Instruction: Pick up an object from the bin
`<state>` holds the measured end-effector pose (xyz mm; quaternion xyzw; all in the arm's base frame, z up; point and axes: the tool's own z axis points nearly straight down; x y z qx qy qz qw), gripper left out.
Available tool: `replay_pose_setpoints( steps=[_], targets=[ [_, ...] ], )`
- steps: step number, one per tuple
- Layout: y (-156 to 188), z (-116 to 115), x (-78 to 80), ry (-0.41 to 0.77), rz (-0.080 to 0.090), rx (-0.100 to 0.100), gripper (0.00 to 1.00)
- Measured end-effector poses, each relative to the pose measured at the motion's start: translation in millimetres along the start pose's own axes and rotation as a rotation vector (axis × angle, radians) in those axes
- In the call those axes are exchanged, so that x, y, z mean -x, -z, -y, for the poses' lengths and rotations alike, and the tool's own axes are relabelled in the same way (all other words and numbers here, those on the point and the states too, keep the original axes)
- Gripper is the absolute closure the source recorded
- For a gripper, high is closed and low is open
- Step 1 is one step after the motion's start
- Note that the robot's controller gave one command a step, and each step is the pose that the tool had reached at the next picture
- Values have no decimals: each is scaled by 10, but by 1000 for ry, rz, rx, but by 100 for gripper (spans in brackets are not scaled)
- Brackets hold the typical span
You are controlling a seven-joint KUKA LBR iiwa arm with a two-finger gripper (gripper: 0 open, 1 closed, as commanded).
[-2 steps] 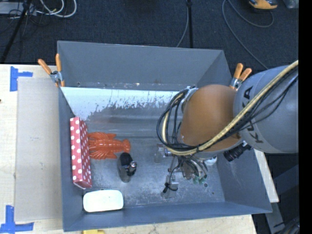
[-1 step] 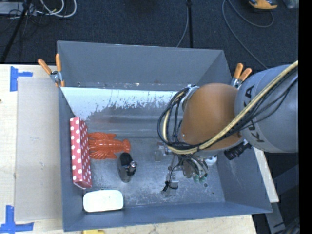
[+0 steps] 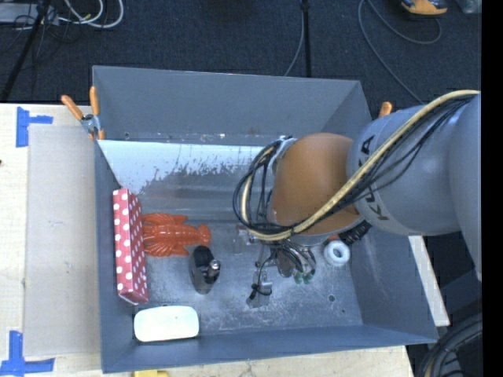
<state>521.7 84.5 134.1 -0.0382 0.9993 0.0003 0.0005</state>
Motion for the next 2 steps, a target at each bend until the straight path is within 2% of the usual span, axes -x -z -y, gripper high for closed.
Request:
replay_pose_setpoints(
  steps=[1,2],
  targets=[
    [-425,-226,-50,-105,-7,-1,0],
    [-642,-4,508,-83,0,0,100]
  ],
)
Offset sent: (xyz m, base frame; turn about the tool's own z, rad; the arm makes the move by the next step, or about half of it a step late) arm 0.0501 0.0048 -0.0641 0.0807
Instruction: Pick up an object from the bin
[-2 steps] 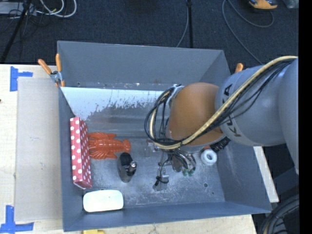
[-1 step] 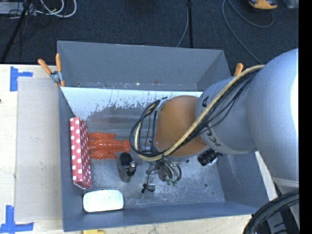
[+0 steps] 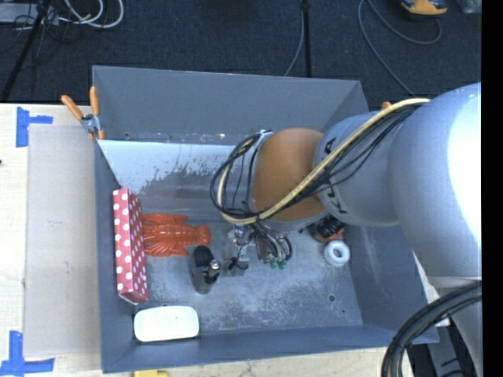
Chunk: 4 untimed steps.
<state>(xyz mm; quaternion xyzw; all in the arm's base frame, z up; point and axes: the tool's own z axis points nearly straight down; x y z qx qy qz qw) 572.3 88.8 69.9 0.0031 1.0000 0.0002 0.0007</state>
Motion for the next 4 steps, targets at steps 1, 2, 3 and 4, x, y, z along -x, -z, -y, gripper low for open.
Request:
replay_pose_setpoints(
  steps=[1,2,3,4],
  targets=[
    [0,0,0,0,0,0,100],
    [506,-120,127,14,-6,-1,100],
    [907,75,199,-100,1,2,100],
    [975,31,309,-112,1,-1,100]
  ],
)
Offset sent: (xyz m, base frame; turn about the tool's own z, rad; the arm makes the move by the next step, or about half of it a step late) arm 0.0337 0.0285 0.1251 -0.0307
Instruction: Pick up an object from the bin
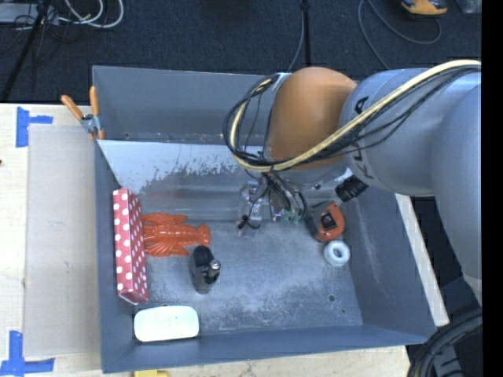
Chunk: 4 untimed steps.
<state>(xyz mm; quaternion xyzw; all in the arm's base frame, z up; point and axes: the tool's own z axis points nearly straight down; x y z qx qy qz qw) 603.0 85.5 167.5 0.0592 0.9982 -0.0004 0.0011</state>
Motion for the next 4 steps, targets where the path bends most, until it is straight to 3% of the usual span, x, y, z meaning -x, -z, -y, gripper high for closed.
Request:
replay_pose_setpoints(
  steps=[1,2,3,4],
  targets=[
    [-214,231,137,-10,-2,3,0],
    [-288,325,185,-123,-2,3,0],
    [-419,169,139,-59,4,2,0],
    [-638,-74,-123,-43,-3,3,0]
  ],
)
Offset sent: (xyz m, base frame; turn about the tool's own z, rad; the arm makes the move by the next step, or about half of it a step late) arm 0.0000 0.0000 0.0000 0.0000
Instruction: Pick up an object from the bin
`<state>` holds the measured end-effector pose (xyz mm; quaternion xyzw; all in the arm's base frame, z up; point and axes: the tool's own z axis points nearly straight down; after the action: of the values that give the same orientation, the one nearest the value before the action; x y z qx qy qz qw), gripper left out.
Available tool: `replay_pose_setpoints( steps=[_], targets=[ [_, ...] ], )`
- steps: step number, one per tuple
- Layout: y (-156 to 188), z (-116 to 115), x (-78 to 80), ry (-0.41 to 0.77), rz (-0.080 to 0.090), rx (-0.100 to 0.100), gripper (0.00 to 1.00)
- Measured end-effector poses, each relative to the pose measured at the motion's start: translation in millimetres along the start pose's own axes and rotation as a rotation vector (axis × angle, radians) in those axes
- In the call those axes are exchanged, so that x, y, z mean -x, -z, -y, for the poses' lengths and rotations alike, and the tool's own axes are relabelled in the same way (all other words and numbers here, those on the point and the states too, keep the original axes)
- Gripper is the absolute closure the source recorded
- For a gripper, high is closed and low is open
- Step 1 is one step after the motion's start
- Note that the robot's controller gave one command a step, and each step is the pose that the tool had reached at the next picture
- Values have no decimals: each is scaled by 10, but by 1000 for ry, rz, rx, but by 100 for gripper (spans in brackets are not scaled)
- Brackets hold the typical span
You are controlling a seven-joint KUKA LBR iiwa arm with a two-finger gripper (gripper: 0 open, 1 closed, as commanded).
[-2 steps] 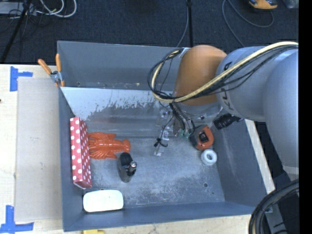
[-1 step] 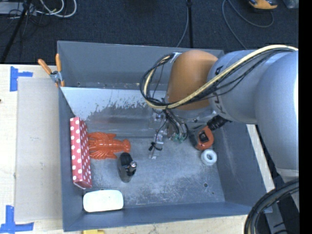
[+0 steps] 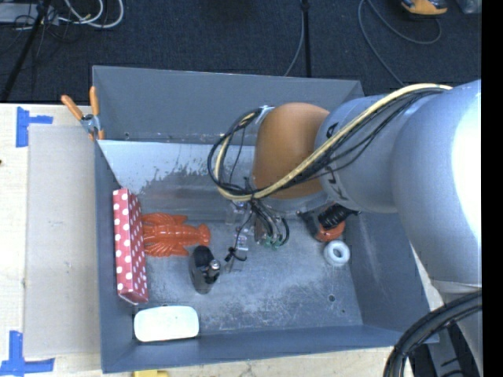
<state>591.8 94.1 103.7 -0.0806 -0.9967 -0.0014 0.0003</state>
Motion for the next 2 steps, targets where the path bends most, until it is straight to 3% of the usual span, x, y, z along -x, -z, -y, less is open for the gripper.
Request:
replay_pose_setpoints(
  steps=[1,2],
  targets=[
    [-96,-193,11,-102,4,0,0],
    [-228,-312,22,106,2,-1,0]
  ],
)
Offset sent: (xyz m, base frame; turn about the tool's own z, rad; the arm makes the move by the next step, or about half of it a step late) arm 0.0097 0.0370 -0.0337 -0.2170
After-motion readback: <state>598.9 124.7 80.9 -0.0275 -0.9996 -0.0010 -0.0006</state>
